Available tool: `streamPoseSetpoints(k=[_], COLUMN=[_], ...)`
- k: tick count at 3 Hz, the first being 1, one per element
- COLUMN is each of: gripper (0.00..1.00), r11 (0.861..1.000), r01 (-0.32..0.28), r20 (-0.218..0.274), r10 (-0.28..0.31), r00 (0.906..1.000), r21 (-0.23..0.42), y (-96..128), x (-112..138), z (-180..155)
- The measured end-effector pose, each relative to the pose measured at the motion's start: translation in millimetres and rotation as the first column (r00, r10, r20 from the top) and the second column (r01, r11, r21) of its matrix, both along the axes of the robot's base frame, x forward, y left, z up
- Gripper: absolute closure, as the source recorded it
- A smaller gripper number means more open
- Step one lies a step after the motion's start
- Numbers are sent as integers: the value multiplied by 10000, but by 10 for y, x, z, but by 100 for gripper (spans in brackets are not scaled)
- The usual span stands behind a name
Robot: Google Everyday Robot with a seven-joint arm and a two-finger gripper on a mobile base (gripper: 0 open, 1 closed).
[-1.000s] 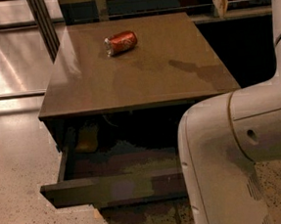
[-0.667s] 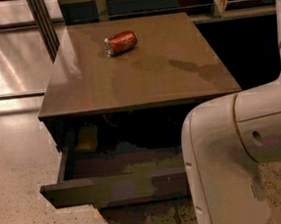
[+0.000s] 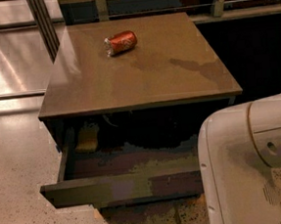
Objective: Close top drawer
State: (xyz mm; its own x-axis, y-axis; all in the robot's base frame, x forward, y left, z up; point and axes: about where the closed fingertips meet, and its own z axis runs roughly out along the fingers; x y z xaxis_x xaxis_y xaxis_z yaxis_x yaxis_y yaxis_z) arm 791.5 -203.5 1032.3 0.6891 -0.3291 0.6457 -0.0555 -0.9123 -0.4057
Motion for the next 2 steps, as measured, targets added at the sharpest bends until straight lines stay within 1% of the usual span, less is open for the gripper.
streamPoseSetpoints(k=[1, 2], gripper=[0, 0], r11=[9898, 9517], r01=[-255, -361], r20=[557, 995], r10=[336, 695], r00=[9979, 9926], r21=[-1403, -3050], y=[11, 16], x=[-1, -88], z=[37, -14])
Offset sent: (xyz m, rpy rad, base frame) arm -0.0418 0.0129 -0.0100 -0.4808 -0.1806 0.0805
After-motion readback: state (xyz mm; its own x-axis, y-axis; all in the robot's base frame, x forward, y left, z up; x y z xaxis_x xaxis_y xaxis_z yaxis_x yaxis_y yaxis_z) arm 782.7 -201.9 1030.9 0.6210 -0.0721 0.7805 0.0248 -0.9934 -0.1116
